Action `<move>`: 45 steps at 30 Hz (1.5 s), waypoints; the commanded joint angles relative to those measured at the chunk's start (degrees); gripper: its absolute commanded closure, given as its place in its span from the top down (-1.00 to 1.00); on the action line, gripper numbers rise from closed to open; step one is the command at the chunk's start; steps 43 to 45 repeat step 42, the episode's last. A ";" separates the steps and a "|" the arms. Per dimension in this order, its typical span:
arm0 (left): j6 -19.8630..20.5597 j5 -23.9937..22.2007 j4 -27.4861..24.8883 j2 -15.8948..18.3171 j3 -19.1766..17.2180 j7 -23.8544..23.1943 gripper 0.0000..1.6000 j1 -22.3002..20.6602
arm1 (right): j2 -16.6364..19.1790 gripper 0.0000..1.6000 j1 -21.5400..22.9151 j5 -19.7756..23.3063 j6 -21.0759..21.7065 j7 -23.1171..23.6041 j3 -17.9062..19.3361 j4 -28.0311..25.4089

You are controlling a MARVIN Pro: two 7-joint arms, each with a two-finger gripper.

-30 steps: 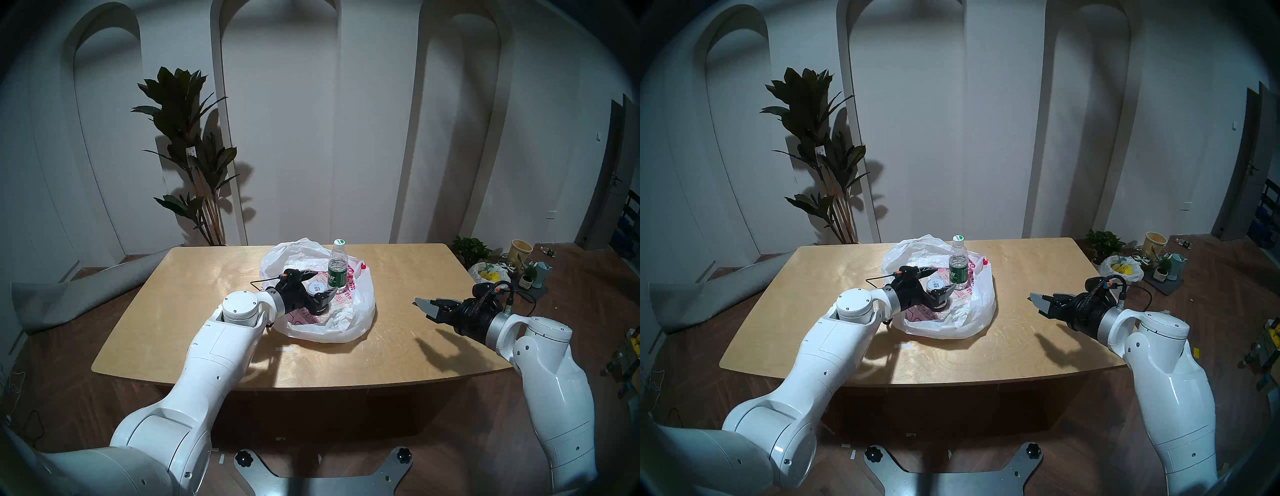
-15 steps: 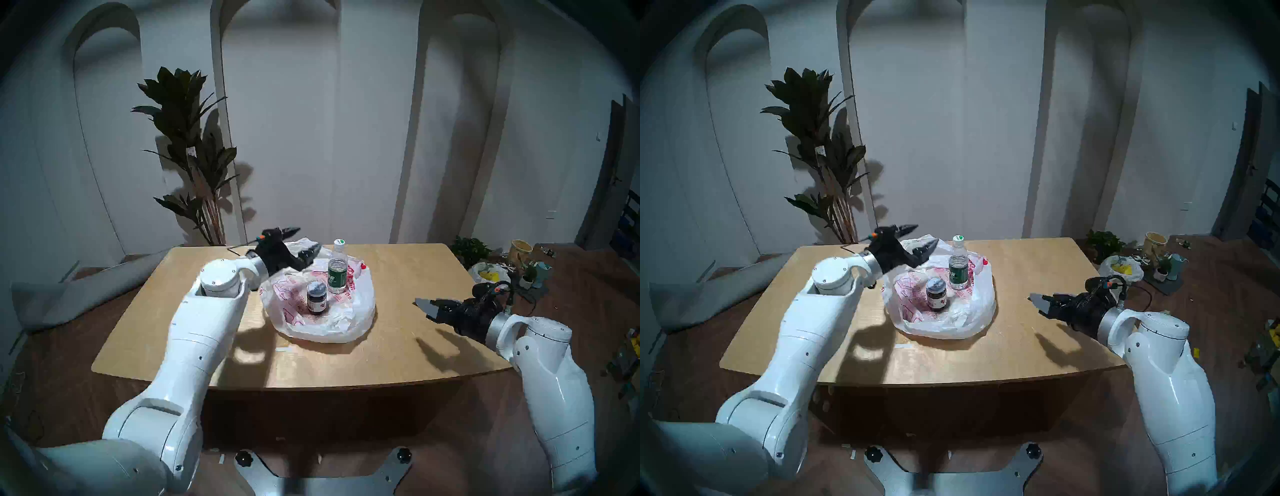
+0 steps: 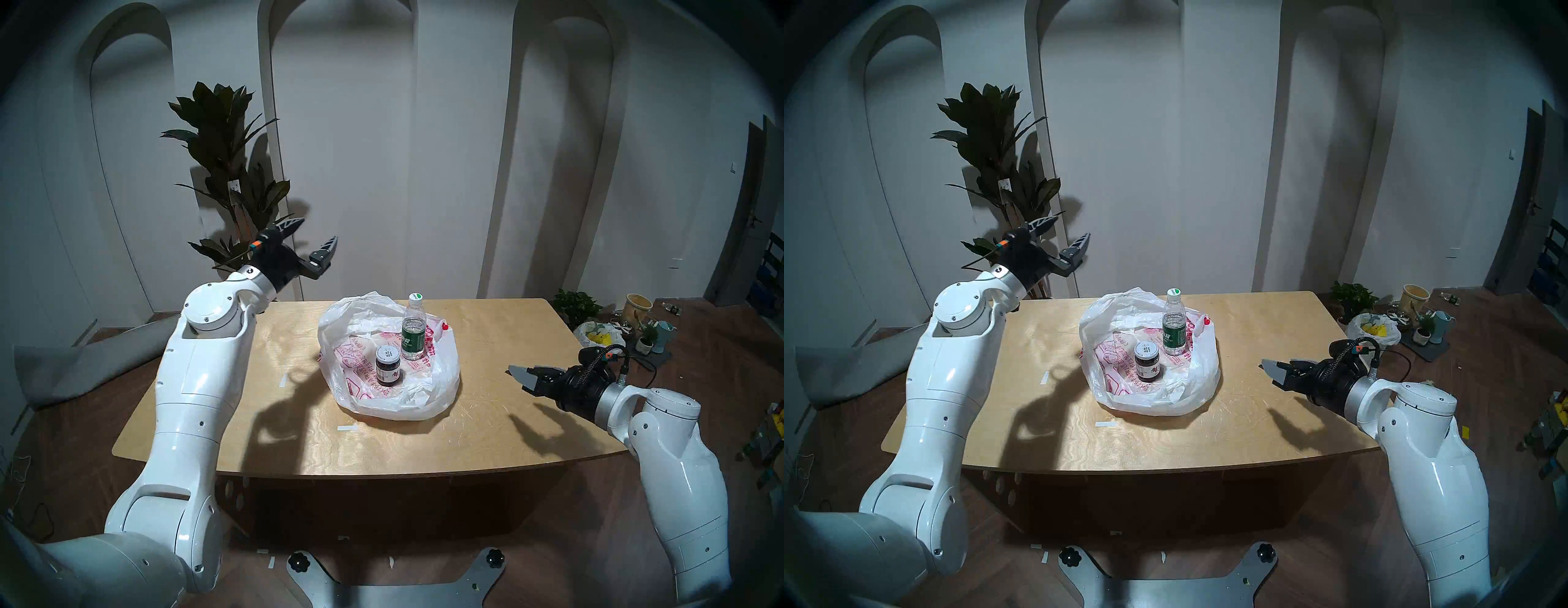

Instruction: Bag the groceries: heavy items first, fragile items on top

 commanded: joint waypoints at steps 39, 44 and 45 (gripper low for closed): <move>13.21 -6.83 -35.14 -12.62 -11.89 9.27 1.00 38.22 | -4.15 1.00 8.63 -4.00 -7.93 -6.79 -4.63 4.21; 13.83 -6.86 -36.74 -13.45 -12.33 9.80 1.00 39.91 | -4.36 1.00 9.04 -4.09 -8.44 -6.94 -4.51 4.46; 13.83 -6.86 -36.74 -13.45 -12.33 9.80 1.00 39.91 | -4.36 1.00 9.04 -4.09 -8.44 -6.94 -4.51 4.46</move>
